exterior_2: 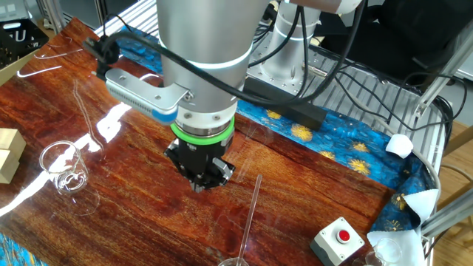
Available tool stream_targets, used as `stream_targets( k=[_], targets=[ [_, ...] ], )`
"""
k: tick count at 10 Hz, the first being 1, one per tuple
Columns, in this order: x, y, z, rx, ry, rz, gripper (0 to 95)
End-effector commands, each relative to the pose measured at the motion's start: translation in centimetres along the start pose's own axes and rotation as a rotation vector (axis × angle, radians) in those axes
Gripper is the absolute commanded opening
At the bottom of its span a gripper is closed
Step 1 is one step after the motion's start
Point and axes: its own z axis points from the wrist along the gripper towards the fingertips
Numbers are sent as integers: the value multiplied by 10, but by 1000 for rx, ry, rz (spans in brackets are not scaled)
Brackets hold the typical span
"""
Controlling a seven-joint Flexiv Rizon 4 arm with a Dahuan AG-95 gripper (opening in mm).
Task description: Stir the beaker with a glass rod
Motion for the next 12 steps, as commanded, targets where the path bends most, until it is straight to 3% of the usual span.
stream_targets(
  k=[1, 9, 10, 11, 12],
  targets=[
    [0, -1, 0, 23, 4, 11, 0],
    [0, -1, 0, 14, 54, -12, 0],
    [6, -8, 1, 13, 53, -20, 380],
    [11, -12, 1, 12, 53, -26, 380],
    [17, -15, 1, 11, 55, -20, 570]
  ],
)
